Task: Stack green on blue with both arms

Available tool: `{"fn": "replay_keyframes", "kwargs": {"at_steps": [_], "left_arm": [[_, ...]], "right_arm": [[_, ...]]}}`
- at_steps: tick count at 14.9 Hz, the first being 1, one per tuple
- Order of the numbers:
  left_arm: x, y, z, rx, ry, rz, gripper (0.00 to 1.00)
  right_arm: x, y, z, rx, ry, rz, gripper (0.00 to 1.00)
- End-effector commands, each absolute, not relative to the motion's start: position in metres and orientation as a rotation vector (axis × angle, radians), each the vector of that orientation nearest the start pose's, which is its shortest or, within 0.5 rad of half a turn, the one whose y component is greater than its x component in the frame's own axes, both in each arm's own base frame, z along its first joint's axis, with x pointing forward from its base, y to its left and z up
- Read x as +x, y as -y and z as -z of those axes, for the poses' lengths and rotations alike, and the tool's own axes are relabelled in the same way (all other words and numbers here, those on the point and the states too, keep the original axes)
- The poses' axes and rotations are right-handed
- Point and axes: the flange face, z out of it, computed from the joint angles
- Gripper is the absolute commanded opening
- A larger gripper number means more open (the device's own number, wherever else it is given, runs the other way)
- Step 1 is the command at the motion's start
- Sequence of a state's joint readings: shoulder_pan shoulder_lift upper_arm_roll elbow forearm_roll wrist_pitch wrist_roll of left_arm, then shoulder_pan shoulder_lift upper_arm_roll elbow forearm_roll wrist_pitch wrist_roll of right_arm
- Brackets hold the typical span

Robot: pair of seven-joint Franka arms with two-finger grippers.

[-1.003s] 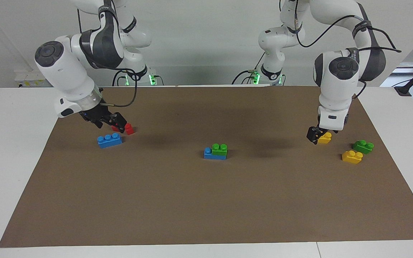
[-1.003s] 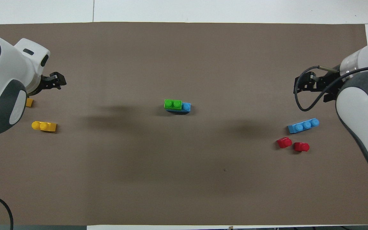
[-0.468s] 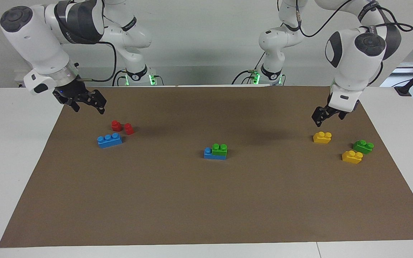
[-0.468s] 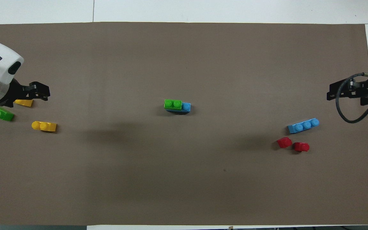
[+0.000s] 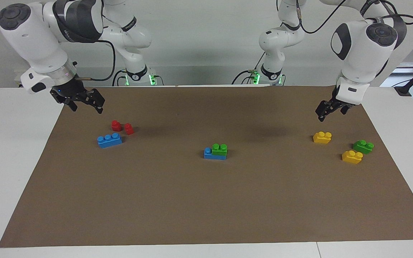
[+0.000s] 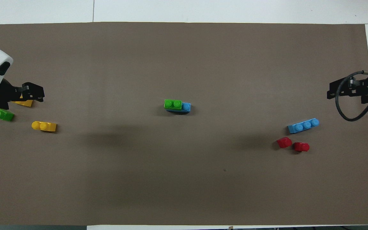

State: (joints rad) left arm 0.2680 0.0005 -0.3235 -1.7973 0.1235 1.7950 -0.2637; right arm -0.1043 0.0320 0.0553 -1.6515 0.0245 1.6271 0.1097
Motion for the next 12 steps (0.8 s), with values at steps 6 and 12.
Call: {"fn": "replay_keyframes", "kwargs": {"at_steps": [6, 12], "left_arm": [[0.553, 0.023, -0.56, -3.088, 0.319, -0.008, 1.0], [0.544, 0.034, -0.61, -3.113, 0.302, -0.111, 1.0]], "right_arm": [[0.57, 0.034, -0.578, -3.127, -0.236, -0.063, 1.0], [0.572, 0.036, -0.58, -3.168, -0.098, -0.038, 1.0]]}}
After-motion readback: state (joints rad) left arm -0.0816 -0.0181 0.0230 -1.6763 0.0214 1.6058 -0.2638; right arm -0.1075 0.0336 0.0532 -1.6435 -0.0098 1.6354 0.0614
